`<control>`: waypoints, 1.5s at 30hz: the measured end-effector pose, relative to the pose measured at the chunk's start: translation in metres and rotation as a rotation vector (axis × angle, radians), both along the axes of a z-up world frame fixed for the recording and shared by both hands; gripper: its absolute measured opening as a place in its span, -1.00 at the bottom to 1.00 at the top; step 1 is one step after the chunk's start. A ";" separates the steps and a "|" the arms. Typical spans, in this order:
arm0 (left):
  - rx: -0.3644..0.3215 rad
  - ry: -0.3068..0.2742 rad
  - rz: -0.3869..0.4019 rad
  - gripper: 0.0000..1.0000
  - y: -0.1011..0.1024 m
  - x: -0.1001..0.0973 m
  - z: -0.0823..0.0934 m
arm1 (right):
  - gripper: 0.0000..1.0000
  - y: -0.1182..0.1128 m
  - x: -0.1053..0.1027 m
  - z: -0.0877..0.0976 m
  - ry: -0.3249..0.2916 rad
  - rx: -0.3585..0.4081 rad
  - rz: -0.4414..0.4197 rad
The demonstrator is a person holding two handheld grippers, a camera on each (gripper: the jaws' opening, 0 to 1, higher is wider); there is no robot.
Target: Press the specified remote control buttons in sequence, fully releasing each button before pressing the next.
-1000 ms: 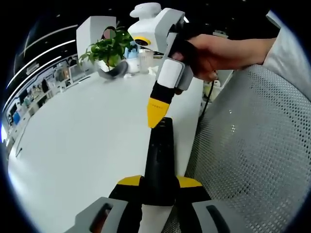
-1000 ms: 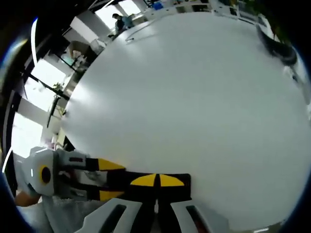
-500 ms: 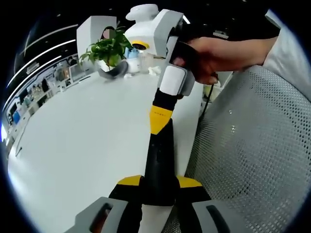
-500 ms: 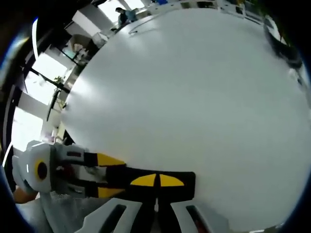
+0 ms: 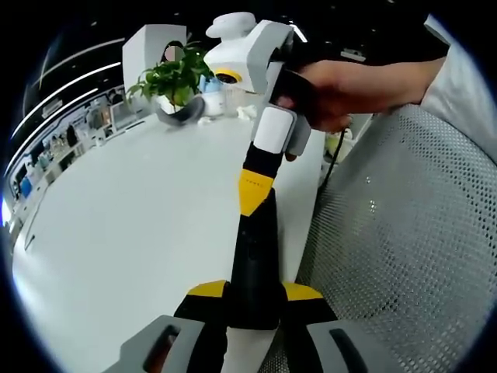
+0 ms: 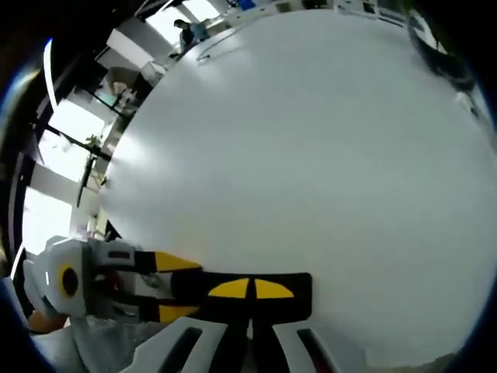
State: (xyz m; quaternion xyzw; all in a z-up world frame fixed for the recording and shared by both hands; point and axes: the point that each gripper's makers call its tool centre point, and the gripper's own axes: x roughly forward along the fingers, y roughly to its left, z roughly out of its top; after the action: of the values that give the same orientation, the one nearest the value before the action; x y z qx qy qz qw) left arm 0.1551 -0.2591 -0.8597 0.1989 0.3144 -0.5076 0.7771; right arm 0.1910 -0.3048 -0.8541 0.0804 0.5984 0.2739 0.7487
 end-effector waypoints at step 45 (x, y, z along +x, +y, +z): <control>0.002 0.001 -0.001 -0.50 -0.001 0.000 0.000 | -1.00 0.002 -0.015 0.002 0.103 0.001 0.028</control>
State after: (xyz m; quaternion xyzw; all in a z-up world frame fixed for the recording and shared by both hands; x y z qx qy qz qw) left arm 0.1556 -0.2600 -0.8597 0.1995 0.3150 -0.5076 0.7767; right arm 0.1756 -0.3026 -0.8526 0.0861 0.6370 0.2803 0.7130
